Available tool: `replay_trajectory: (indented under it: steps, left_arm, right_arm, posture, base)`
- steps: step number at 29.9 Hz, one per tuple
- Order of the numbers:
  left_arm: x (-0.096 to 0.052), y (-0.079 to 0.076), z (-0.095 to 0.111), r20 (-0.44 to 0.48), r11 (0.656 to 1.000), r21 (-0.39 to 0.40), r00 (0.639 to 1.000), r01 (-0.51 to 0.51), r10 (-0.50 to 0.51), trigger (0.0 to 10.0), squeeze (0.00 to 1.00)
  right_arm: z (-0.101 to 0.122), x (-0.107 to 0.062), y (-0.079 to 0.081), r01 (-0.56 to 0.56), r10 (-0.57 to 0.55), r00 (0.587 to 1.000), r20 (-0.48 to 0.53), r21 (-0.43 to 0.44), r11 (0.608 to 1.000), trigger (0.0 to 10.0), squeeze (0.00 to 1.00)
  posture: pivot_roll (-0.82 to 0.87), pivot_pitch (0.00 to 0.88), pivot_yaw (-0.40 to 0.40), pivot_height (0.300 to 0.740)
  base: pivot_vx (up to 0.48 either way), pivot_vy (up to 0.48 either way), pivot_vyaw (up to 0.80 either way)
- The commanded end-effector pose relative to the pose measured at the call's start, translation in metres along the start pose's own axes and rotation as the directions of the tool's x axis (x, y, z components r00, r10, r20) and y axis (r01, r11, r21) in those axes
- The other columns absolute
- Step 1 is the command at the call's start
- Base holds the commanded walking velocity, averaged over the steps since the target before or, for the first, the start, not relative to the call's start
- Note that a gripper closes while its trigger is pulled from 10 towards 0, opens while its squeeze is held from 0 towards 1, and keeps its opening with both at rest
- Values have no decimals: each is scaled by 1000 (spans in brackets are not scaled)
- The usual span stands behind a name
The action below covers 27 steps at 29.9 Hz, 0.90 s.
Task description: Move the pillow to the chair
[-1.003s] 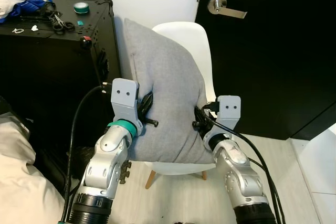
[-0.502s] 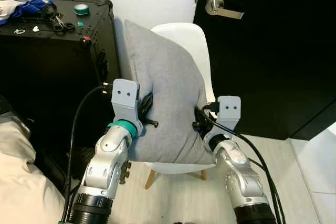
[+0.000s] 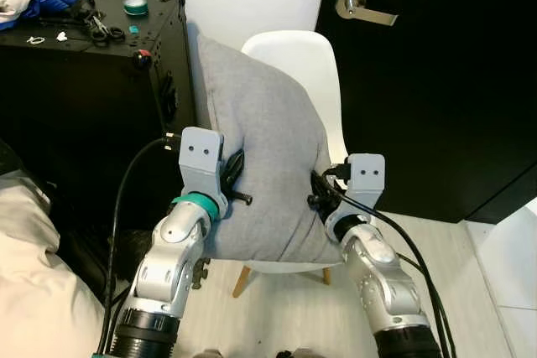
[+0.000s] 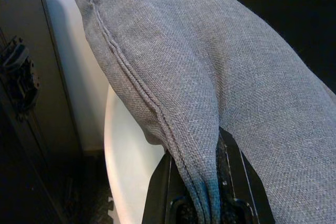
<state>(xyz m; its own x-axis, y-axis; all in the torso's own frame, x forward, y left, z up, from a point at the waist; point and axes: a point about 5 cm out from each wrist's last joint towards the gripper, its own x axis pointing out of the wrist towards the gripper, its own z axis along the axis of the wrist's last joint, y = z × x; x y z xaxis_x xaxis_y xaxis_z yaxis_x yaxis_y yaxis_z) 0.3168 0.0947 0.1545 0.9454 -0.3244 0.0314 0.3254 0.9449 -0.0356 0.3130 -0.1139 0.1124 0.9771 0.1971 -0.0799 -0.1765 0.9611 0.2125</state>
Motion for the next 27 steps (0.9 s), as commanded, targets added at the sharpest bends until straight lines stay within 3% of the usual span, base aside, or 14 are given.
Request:
replay_trajectory:
  steps: [1, 21, 27]
  left_arm:
    - [2, -10, 2, 8, 998, 23, 999, 51, -51, 10000, 0]
    - [3, -13, 1, 1, 997, 25, 997, 74, -75, 10000, 0]
    - [3, -16, -1, -6, 993, 33, 994, 109, -109, 10000, 0]
  right_arm:
    - [-1, -1, 4, -18, 18, 1000, 6, -16, 1000, 10000, 0]
    - [-4, -2, 3, -3, 3, 1000, -7, -15, 1000, 10000, 0]
    - [-7, -4, 2, 4, -4, 1000, -14, -6, 1000, 10000, 0]
  posture:
    - [50, 34, 26, 647]
    - [50, 34, 26, 647]
    - [52, 50, 41, 627]
  base:
    - [0, 0, 0]
    - [0, 0, 0]
    - [0, 0, 0]
